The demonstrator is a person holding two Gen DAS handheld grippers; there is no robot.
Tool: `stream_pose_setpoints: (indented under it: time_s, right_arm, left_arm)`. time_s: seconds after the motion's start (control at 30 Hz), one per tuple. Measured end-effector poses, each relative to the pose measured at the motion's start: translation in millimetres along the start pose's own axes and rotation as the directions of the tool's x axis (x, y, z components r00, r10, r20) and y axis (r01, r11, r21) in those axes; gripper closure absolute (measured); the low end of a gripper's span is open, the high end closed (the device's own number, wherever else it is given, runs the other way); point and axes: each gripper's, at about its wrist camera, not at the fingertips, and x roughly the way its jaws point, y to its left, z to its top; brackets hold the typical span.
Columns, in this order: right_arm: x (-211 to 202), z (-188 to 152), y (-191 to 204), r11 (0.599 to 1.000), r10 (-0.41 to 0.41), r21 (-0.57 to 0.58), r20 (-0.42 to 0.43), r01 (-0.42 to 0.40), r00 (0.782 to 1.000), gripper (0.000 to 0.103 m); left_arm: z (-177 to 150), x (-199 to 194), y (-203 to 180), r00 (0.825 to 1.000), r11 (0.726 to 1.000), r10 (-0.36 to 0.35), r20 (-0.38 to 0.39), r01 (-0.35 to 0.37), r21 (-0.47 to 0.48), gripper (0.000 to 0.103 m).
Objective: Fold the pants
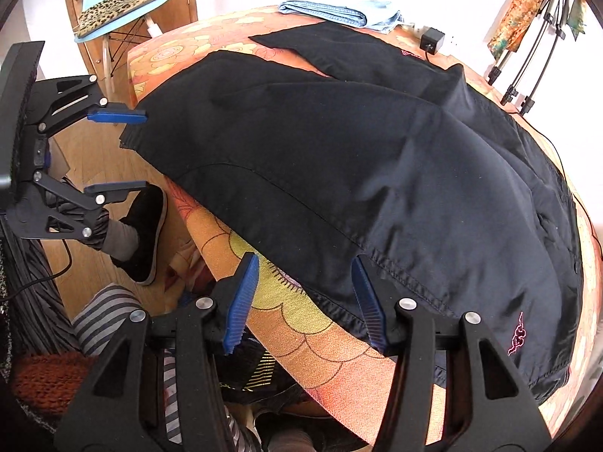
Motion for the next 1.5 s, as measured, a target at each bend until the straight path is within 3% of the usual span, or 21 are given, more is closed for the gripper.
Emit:
stream_pose_setpoints:
  time_s: [0.1, 0.17, 0.2, 0.33, 0.67, 0.73, 0.83, 1.07, 1.2, 1.23, 1.3, 1.37, 1.5]
  right_arm:
    - [1.7, 1.0, 3.2, 1.0, 0.007, -0.014, -0.003, -0.007, 1.0, 0.049]
    - [3.9, 2.1, 6.3, 1.0, 0.011, -0.028, -0.006, -0.011, 1.0, 0.049]
    - [5.5, 3.0, 8.5, 0.999, 0.012, -0.036, -0.007, -0.012, 1.0, 0.049]
    - [11.3, 7.5, 16.4, 0.998, 0.015, -0.066, -0.008, -0.015, 1.0, 0.049]
    - [17.4, 19.8, 29.5, 0.991, -0.013, -0.133, 0.005, 0.014, 1.0, 0.049]
    - [16.2, 20.5, 26.5, 0.99, -0.051, -0.132, 0.009, 0.052, 0.999, 0.049]
    - [14.2, 17.8, 16.3, 0.986, -0.109, -0.125, -0.013, 0.106, 0.994, 0.063]
    - [2.8, -7.9, -29.1, 0.972, -0.224, -0.083, -0.054, 0.219, 0.973, 0.063]
    - [-7.4, -23.6, -55.9, 0.951, -0.306, -0.055, -0.064, 0.303, 0.95, 0.064]
    - [-10.1, -26.9, -61.6, 0.948, -0.318, -0.047, -0.067, 0.315, 0.946, 0.068]
    - [-15.8, -31.1, -72.1, 0.945, -0.326, -0.009, -0.071, 0.326, 0.943, 0.092]
    - [-26.3, -29.7, -80.7, 0.94, -0.338, 0.035, -0.037, 0.339, 0.941, 0.094]
    - [-55.2, -14.9, -86.6, 0.913, -0.406, 0.062, 0.055, 0.403, 0.912, 0.097]
  left_arm:
    - [0.2, 3.0, 9.1, 1.0, 1.0, -0.004, -0.011, 0.003, -0.026, 0.066]
    - [-0.3, 2.4, 14.4, 0.999, 0.998, -0.045, -0.01, 0.044, -0.042, 0.073]
    - [-0.6, 1.6, 15.5, 0.998, 0.997, -0.062, -0.008, 0.062, -0.041, 0.082]
    - [0.2, -2.9, 20.9, 0.996, 0.995, -0.088, 0.001, 0.088, -0.056, 0.094]
    - [14.9, -11.9, 47.8, 0.995, 0.99, -0.09, 0.046, 0.094, -0.107, 0.098]
    - [17.2, -10.7, 52.0, 0.994, 0.989, -0.093, 0.053, 0.098, -0.115, 0.098]
    - [17.9, -8.3, 56.9, 0.995, 0.989, -0.086, 0.051, 0.092, -0.116, 0.098]
    - [27.0, -15.8, 69.8, 0.994, 0.988, -0.055, 0.095, 0.068, -0.137, 0.099]
    - [34.0, -17.0, 75.2, 0.993, 0.989, -0.04, 0.109, 0.055, -0.138, 0.099]
    - [35.3, -17.2, 76.3, 0.993, 0.989, -0.037, 0.112, 0.052, -0.137, 0.099]
    - [38.0, -18.8, 77.9, 0.992, 0.99, -0.03, 0.122, 0.047, -0.136, 0.099]
    - [41.6, -21.2, 81.5, 0.99, 0.99, -0.016, 0.137, 0.035, -0.139, 0.099]
    - [52.3, -30.4, 97.4, 0.984, 0.986, 0.021, 0.175, 0.008, -0.165, 0.099]
